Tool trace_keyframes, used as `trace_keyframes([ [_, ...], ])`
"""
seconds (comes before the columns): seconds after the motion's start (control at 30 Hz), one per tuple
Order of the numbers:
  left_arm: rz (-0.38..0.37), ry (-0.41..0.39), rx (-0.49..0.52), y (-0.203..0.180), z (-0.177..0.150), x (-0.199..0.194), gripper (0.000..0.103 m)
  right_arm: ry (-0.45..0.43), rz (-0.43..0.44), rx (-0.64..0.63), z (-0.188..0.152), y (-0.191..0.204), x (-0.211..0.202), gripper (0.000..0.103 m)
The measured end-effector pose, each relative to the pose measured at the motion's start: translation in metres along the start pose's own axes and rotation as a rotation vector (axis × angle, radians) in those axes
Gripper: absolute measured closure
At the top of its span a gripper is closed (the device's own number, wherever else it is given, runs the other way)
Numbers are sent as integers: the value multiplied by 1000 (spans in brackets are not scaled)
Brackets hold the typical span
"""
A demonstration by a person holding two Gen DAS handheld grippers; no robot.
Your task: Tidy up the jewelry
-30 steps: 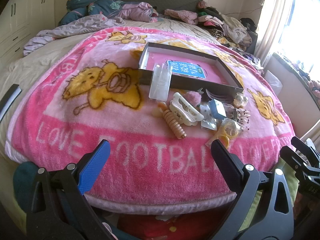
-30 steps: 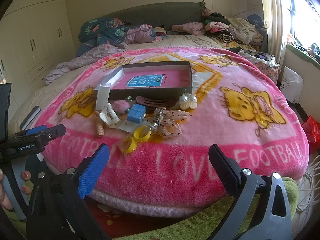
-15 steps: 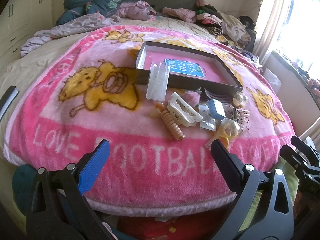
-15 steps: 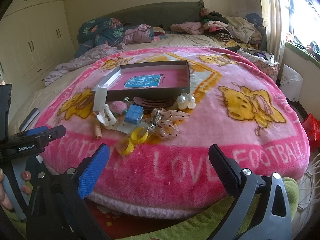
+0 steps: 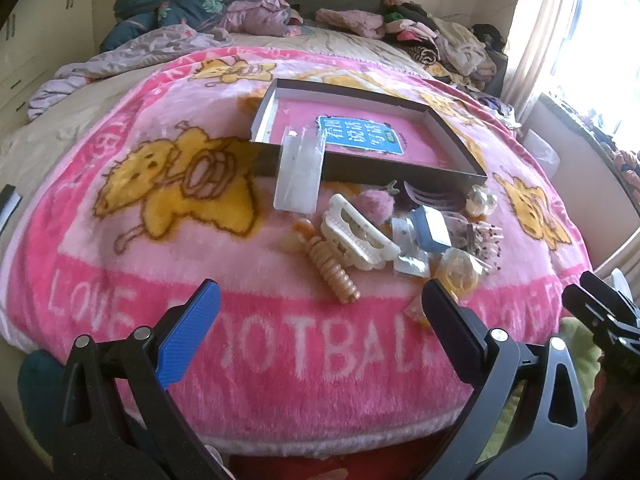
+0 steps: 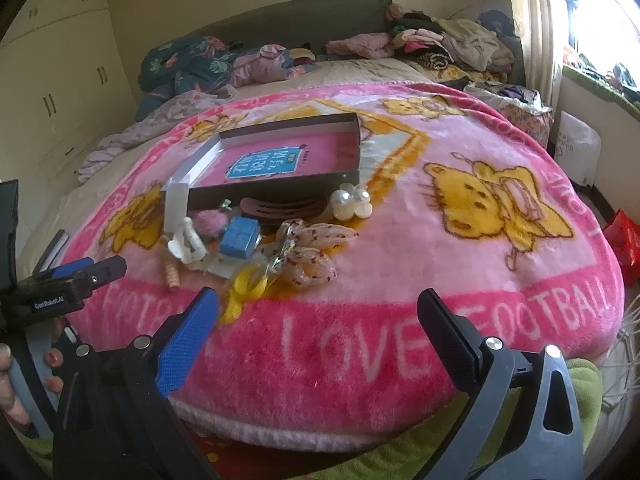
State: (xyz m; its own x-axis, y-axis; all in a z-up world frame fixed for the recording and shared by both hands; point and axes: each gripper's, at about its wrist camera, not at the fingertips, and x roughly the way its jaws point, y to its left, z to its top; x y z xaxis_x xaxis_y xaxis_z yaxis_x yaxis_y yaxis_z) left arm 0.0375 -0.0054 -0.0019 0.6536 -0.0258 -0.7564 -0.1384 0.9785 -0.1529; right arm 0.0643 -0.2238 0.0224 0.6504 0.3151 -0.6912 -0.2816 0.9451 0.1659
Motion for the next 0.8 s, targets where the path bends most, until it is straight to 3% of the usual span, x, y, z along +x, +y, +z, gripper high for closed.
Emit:
trace_keyframes([
  [0.33,12,18,-24,11,36,36,9,31,24,36,20,-16,29,4],
  [0.43,-26,34,-37,18,48,51,9,58,33,45,24,-18,42,4],
  [0.8,-7,61,-60,35,68,89,9,164,79,91,37,-13,104,4],
])
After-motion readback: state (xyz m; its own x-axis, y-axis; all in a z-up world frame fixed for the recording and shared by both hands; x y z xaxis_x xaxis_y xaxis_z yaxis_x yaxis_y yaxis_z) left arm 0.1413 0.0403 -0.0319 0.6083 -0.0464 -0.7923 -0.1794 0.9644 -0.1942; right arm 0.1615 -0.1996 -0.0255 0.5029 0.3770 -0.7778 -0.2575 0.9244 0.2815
